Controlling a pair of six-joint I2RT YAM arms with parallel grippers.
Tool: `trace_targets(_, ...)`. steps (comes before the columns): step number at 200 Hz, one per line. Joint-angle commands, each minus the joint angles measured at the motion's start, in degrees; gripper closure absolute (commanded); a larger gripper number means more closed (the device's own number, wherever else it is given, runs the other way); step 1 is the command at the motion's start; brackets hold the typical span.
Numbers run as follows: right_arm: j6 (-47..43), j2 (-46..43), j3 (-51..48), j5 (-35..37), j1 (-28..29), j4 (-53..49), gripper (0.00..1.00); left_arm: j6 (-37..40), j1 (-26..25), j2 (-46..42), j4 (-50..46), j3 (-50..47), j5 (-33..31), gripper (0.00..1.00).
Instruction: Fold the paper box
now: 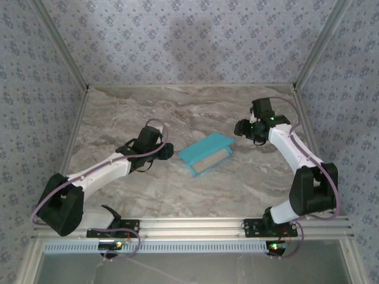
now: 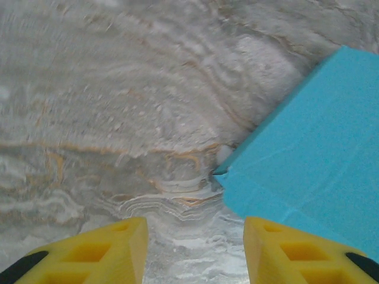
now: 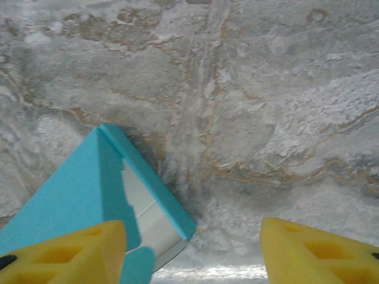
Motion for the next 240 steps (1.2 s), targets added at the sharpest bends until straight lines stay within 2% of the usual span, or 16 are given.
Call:
trace_targets(1, -4.1, 1.8, 5.0, 2.0, 1.3, -1.4, 0.35, 12.8, -3.2, -1.3, -9.7, 5.7, -1.0, 0.52)
trace_targets(23, -14.1, 2.5, 7.0, 5.7, 4.6, -2.7, 0.38, 22.2, -9.0, -1.5, -19.5, 9.6, -4.0, 0.44)
trace_targets(47, -38.6, -2.6, 1.0, 9.6, 12.2, 4.2, 0.37, 25.1, -12.4, -3.9, -23.8, 10.4, -8.2, 0.41)
trace_targets(60, -54.7, -8.2, -6.9, 10.7, 16.8, 11.7, 0.35, 24.3, -12.3, -5.7, -23.5, 9.9, -10.1, 0.4)
trace_targets(73, -67.7, -13.0, -11.4, 8.0, 19.2, 16.0, 0.35, 23.1, -11.3, -7.6, -22.3, 8.6, -11.0, 0.38)
trace_targets(93, -79.9, -18.9, -14.8, 2.1, 20.5, 16.1, 0.34, 20.2, -7.5, -10.0, -20.1, 6.9, -8.7, 0.37)
trace_targets(111, -89.9, -21.9, -17.3, 0.0, 21.9, 14.4, 0.31, 16.6, -2.7, -12.7, -16.2, 4.6, -4.6, 0.38)
trace_targets(139, -94.7, -18.0, -14.7, 0.4, 23.5, 7.7, 0.29, 16.0, 0.2, -11.3, -12.7, 4.4, -2.1, 0.38)
trace_targets(193, -94.9, -9.5, -13.2, 4.2, 25.8, 12.1, 0.29, 15.9, 0.8, -5.0, -7.7, 6.1, 0.5, 0.38)
trace_targets(203, -94.4, -7.8, -12.3, 5.5, 26.2, 12.7, 0.31, 15.3, 1.2, -3.7, -6.6, 6.2, 0.7, 0.38)
trace_targets(240, -87.3, -2.5, -4.5, 4.4, 26.4, 6.5, 0.51, 6.9, 4.4, 1.2, 0.5, 4.3, 5.3, 0.43)
